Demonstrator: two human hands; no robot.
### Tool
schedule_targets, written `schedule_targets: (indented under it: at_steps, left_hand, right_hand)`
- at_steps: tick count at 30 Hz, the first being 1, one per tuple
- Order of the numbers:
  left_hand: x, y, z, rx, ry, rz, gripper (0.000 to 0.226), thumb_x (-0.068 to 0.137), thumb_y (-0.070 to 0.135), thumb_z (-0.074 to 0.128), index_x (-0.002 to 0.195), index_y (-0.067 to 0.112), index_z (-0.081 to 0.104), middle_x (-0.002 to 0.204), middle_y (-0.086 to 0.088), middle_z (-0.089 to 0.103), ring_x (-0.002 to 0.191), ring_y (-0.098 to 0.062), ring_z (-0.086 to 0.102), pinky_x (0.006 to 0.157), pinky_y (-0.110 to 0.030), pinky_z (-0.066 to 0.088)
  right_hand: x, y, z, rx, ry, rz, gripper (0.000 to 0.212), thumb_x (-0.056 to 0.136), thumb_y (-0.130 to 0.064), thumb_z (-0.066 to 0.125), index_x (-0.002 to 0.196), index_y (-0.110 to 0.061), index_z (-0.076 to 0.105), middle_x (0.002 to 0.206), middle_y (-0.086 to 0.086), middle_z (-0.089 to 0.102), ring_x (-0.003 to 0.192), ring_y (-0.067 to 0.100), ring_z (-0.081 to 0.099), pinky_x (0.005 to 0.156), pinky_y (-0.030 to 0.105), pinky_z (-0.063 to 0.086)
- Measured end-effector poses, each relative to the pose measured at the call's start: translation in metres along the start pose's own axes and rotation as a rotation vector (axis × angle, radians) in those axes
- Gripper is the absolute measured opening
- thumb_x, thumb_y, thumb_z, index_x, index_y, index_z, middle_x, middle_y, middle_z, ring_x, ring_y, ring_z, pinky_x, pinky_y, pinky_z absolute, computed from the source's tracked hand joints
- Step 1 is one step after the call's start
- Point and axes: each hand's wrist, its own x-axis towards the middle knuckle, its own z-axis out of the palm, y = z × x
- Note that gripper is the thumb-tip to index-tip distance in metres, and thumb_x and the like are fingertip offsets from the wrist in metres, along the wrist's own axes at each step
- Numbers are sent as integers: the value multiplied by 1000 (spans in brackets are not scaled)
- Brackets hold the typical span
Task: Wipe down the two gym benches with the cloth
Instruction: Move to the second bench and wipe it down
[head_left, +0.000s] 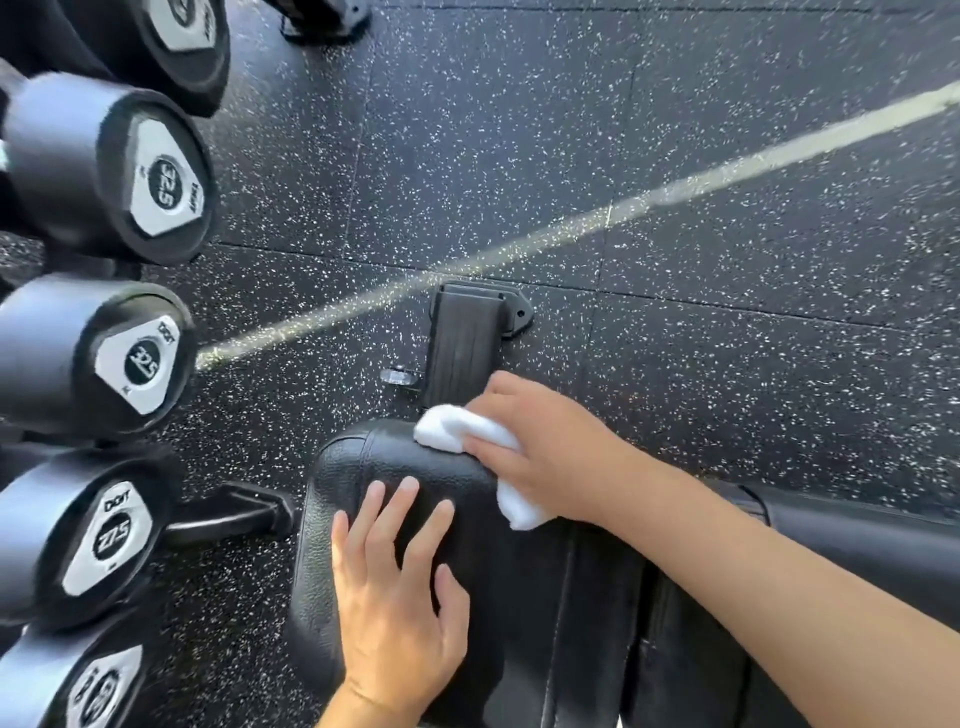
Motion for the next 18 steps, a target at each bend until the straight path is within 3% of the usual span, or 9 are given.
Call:
schedule_targets:
  at_steps: [6, 12, 18]
  left_hand:
    - [2, 0, 0, 1, -12, -11, 56, 84, 25, 50, 139, 22, 54, 146, -13, 46, 150, -41, 33, 127, -62, 16]
    - [3, 0, 0, -7, -5, 8, 56, 84, 24, 51, 140, 23, 54, 156, -10, 44, 153, -38, 32, 125, -67, 18]
    - [1, -1, 2, -1, 13, 13, 55, 86, 24, 53, 141, 26, 56, 158, -6, 44, 153, -37, 35, 126, -65, 19]
  right_hand:
    - [73, -48, 30, 20, -63, -89, 24, 106, -31, 52, 113, -13, 66, 107, 3, 51, 92, 22, 53, 75, 35, 35]
    - [7, -9, 4, 28, 20, -64, 22, 106, -38, 56, 115, -22, 68, 103, -11, 47, 96, 11, 49, 74, 28, 30]
    - [-43, 8, -10, -122, 66, -19, 24, 107, -36, 52, 119, -22, 67, 109, -7, 52, 100, 15, 47, 87, 31, 41]
